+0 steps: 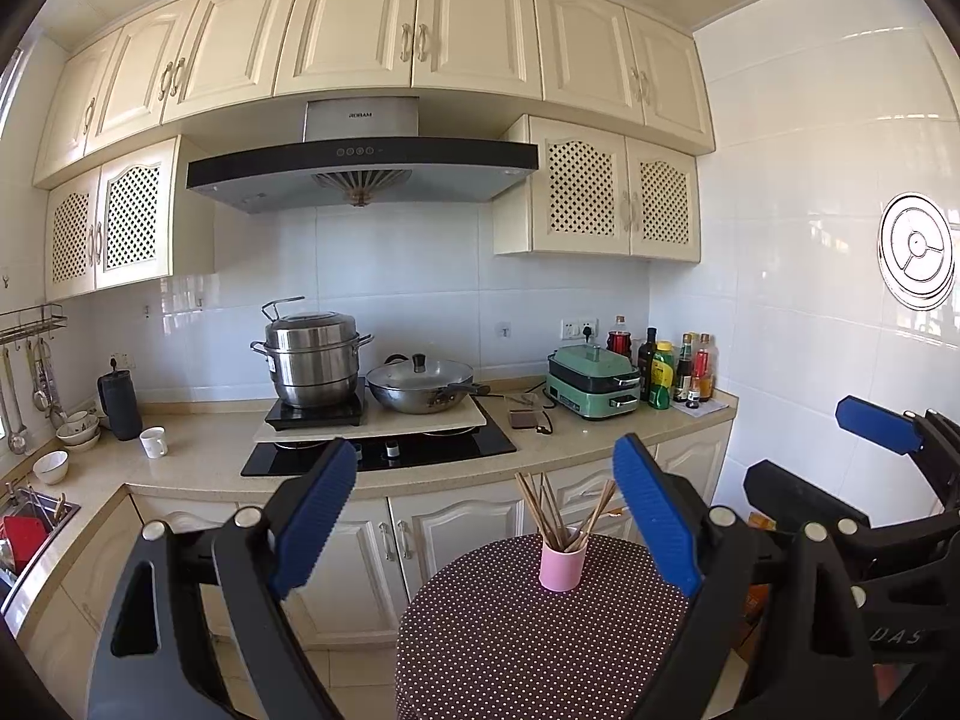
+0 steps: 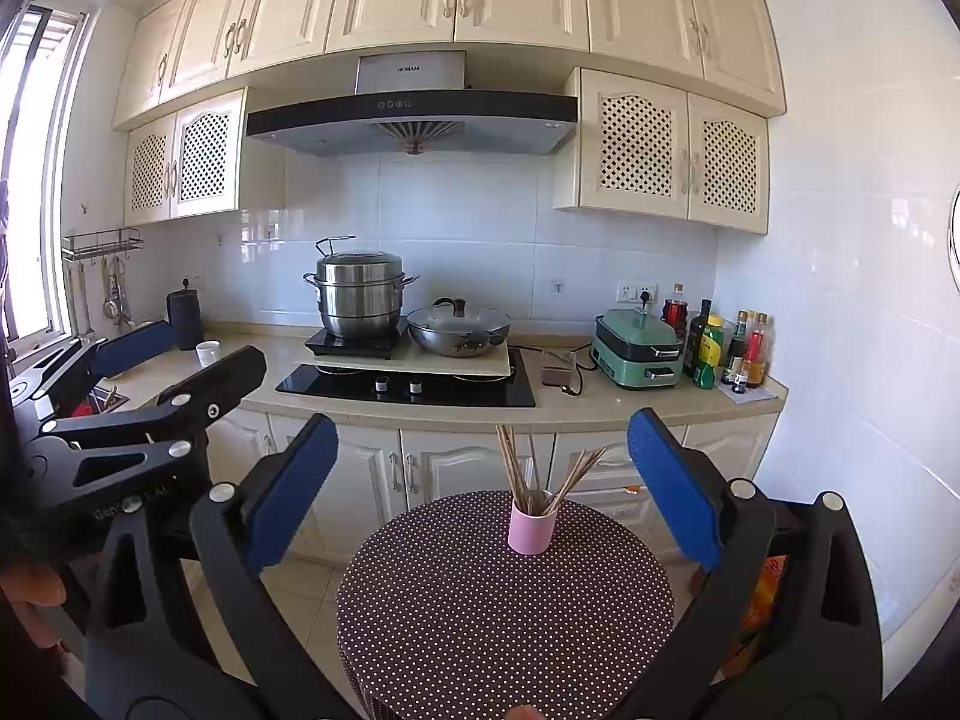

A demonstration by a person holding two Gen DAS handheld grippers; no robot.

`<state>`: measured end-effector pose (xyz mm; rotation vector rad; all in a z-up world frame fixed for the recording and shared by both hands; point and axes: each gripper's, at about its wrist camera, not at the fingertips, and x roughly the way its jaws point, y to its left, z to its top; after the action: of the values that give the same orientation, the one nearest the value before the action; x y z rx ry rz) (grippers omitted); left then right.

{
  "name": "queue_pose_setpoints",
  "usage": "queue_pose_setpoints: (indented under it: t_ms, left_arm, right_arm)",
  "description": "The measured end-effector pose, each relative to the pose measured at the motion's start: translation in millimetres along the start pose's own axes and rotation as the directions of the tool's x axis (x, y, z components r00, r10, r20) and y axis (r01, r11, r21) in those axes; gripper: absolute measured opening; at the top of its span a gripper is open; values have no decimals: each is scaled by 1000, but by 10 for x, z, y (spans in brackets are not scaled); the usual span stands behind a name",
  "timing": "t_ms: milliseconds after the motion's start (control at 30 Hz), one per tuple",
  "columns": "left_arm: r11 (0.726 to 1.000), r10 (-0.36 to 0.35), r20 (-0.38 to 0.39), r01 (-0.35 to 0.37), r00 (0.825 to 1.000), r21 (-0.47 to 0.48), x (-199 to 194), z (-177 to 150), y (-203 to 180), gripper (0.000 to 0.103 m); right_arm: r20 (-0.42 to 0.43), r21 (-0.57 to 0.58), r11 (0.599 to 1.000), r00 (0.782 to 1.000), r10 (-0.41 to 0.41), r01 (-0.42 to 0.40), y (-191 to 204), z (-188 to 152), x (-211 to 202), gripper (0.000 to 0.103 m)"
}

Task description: Organize utensils

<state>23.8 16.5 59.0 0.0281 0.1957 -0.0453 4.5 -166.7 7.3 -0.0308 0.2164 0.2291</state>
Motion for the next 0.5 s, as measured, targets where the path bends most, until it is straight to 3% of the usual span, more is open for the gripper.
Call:
queue_pose_setpoints:
  t_ms: [500]
  left_arm:
    - [1000, -3, -7, 3, 1000, -1, 6, -10, 32, 86]
  right_arm:
    - [-4, 1, 1000, 1000, -1, 1, 1, 5, 19, 95]
